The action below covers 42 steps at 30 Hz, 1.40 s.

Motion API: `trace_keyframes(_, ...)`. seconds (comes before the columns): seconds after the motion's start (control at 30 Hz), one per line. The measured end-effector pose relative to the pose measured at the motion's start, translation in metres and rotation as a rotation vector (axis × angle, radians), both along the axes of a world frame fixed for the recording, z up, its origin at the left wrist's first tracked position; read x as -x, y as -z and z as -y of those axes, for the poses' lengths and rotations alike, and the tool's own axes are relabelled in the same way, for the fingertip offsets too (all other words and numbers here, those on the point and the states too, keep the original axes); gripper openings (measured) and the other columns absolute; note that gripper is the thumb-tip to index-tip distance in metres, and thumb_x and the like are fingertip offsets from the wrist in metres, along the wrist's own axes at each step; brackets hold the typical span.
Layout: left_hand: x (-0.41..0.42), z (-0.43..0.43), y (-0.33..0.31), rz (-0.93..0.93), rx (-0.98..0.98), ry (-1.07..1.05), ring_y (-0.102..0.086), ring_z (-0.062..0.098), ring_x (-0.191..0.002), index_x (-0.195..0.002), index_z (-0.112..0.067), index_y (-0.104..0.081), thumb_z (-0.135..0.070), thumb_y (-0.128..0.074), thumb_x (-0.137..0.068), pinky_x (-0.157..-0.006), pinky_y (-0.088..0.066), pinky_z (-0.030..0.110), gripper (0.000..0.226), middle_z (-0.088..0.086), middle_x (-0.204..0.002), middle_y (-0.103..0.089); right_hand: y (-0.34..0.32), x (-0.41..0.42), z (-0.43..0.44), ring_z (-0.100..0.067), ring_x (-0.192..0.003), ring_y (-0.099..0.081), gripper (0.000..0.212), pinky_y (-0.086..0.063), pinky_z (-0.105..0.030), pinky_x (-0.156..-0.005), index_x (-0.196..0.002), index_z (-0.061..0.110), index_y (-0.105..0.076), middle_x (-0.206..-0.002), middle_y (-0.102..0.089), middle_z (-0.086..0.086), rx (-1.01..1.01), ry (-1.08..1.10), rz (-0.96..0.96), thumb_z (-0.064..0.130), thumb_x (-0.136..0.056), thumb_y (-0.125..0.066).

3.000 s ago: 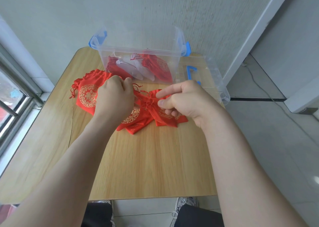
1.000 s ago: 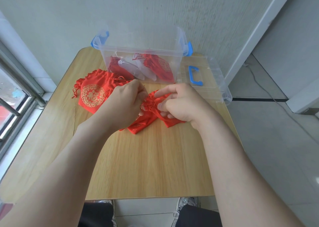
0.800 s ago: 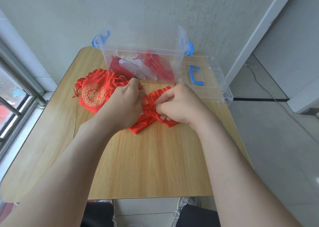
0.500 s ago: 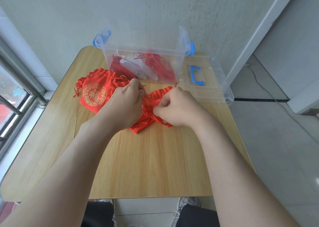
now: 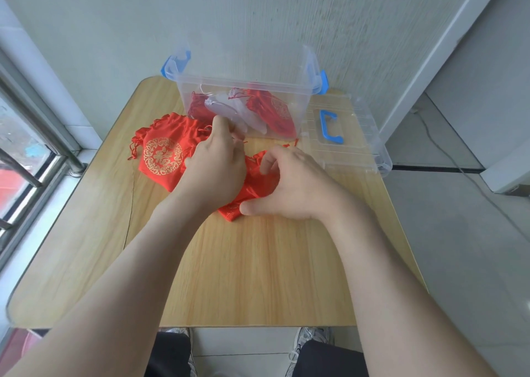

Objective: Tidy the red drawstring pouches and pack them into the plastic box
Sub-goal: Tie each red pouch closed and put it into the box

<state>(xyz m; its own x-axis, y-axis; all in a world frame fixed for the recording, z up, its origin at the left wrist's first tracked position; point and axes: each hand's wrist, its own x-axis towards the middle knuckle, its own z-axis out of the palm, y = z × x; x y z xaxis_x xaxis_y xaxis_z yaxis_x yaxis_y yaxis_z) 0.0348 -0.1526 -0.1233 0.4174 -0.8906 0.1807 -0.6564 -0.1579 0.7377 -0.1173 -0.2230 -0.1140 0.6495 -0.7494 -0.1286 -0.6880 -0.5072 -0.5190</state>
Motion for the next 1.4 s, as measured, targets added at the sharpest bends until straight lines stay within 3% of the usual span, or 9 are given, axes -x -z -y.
trace_keyframes(0.27, 0.004, 0.007, -0.021, -0.857, 0.189, -0.181, -0.077, 0.022, -0.073, -0.120, -0.015, -0.055, -0.011, -0.047, -0.109, -0.070, -0.064, 0.032, 0.014, 0.005, -0.081, -0.066, 0.008, -0.008, 0.010, -0.024, -0.074, -0.068, 0.022, -0.056, -0.043, -0.068, -0.088, 0.017, -0.071, -0.074, -0.072, 0.002, 0.320, 0.259, 0.423, 0.038, -0.093, -0.065)
trace_keyframes(0.47, -0.010, 0.009, -0.005, -0.421, 0.083, -0.282, -0.071, 0.026, -0.097, -0.104, -0.022, -0.068, -0.034, -0.045, -0.100, -0.086, -0.058, 0.046, 0.027, -0.001, -0.097, -0.074, -0.010, -0.017, 0.014, -0.033, -0.075, -0.074, 0.020, -0.057, -0.050, -0.075, -0.108, 0.024, -0.062, -0.085, -0.074, -0.005, 0.233, 0.448, 0.796, 0.042, -0.104, -0.055)
trace_keyframes(0.57, -0.009, 0.008, 0.004, -0.163, -0.016, -0.145, -0.065, 0.020, -0.095, -0.104, -0.019, -0.071, -0.019, -0.052, -0.099, -0.080, -0.044, 0.030, 0.020, -0.005, -0.097, -0.072, -0.033, -0.025, 0.006, -0.032, -0.057, -0.075, 0.006, -0.056, -0.041, -0.051, -0.109, 0.021, -0.052, -0.071, -0.074, -0.002, 0.058, 0.422, 1.090, 0.027, -0.111, -0.053)
trace_keyframes(0.67, -0.008, 0.009, 0.015, 0.046, -0.026, 0.040, -0.068, 0.021, -0.101, -0.104, -0.012, -0.075, -0.010, -0.055, -0.095, -0.086, -0.043, 0.025, 0.021, -0.002, -0.103, -0.076, -0.051, -0.041, 0.007, -0.030, -0.065, -0.079, 0.013, -0.062, -0.041, -0.056, -0.116, 0.012, -0.053, -0.080, -0.076, 0.000, 0.070, 0.436, 1.254, 0.022, -0.109, -0.057)
trace_keyframes(0.83, -0.005, 0.010, 0.024, 0.154, -0.101, 0.167, -0.066, 0.028, -0.102, -0.103, -0.013, -0.071, -0.027, -0.042, -0.086, -0.093, -0.053, 0.043, 0.037, 0.002, -0.100, -0.074, -0.060, -0.075, 0.039, -0.017, -0.073, -0.079, 0.020, -0.063, -0.052, -0.080, -0.107, 0.019, -0.056, -0.081, -0.079, 0.000, 0.271, 0.536, 1.131, 0.035, -0.098, -0.064)
trace_keyframes(1.1, 0.000, 0.012, 0.028, 0.192, -0.211, 0.229, -0.066, 0.031, -0.104, -0.104, -0.018, -0.070, -0.032, -0.037, -0.081, -0.091, -0.055, 0.047, 0.043, 0.000, -0.101, -0.072, -0.064, -0.083, 0.078, -0.030, -0.119, -0.066, 0.035, -0.043, -0.032, -0.097, -0.133, 0.007, -0.061, -0.128, -0.071, -0.005, 0.263, 0.508, 0.629, 0.025, -0.103, -0.062)
trace_keyframes(1.27, -0.001, 0.013, 0.029, 0.197, -0.250, 0.250, -0.066, 0.031, -0.105, -0.103, -0.017, -0.073, -0.030, -0.039, -0.083, -0.091, -0.055, 0.046, 0.041, 0.001, -0.102, -0.073, -0.065, -0.077, 0.065, -0.044, -0.082, -0.045, 0.024, -0.042, -0.035, -0.076, -0.065, 0.017, -0.054, -0.080, -0.044, -0.026, 0.300, 0.484, 0.462, 0.010, -0.087, -0.051)
trace_keyframes(1.3, -0.001, 0.013, 0.029, 0.202, -0.255, 0.248, -0.066, 0.031, -0.105, -0.104, -0.017, -0.073, -0.027, -0.043, -0.086, -0.092, -0.055, 0.047, 0.037, 0.001, -0.103, -0.073, -0.064, -0.074, 0.056, -0.045, -0.088, -0.059, 0.031, -0.048, -0.034, -0.083, -0.075, 0.012, -0.079, -0.086, -0.063, -0.029, 0.290, 0.491, 0.510, 0.006, -0.086, -0.051)
trace_keyframes(1.4, -0.003, 0.012, 0.031, 0.240, -0.287, 0.251, -0.064, 0.030, -0.113, -0.113, -0.017, -0.074, -0.019, -0.055, -0.092, -0.097, -0.053, 0.047, 0.029, 0.002, -0.112, -0.074, -0.052, -0.059, 0.032, -0.022, -0.090, -0.071, 0.035, -0.052, -0.034, -0.099, -0.091, 0.014, -0.085, -0.085, -0.079, 0.001, 0.270, 0.541, 0.601, -0.001, -0.087, -0.054)
